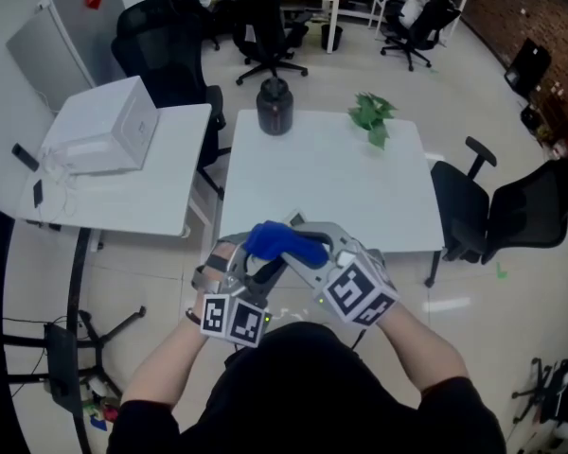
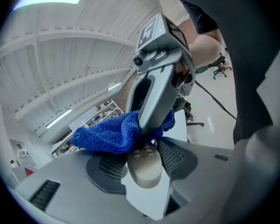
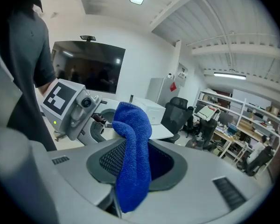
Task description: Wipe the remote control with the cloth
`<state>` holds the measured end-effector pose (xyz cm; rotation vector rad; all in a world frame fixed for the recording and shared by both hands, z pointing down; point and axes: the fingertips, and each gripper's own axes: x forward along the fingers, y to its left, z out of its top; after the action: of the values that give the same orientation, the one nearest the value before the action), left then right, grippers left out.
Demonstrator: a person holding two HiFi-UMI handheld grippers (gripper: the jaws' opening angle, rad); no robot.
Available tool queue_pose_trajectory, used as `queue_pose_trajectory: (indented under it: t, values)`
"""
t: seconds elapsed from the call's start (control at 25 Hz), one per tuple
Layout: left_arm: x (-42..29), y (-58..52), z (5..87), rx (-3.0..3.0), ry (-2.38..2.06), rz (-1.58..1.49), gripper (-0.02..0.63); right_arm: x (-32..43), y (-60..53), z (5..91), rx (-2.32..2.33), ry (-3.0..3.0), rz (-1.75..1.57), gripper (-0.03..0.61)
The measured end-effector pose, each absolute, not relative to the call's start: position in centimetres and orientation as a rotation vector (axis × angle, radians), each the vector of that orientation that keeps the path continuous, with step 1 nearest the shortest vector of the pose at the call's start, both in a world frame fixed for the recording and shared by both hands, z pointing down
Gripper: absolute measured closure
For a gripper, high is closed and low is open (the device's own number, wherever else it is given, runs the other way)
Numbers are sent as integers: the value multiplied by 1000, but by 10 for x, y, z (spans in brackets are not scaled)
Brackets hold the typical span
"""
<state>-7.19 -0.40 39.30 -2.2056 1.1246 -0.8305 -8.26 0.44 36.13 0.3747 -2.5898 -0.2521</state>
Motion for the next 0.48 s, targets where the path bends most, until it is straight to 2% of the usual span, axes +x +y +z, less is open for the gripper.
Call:
queue_pose_trajectory:
  t: [0.32, 0.48]
  values:
    - [-71, 1, 389, -2238, 1137, -776, 407, -43, -41, 362, 583, -2555, -193, 453]
    - [-73, -2, 391, -2245, 1155, -781, 407, -45, -29, 341, 540, -2612, -269, 453]
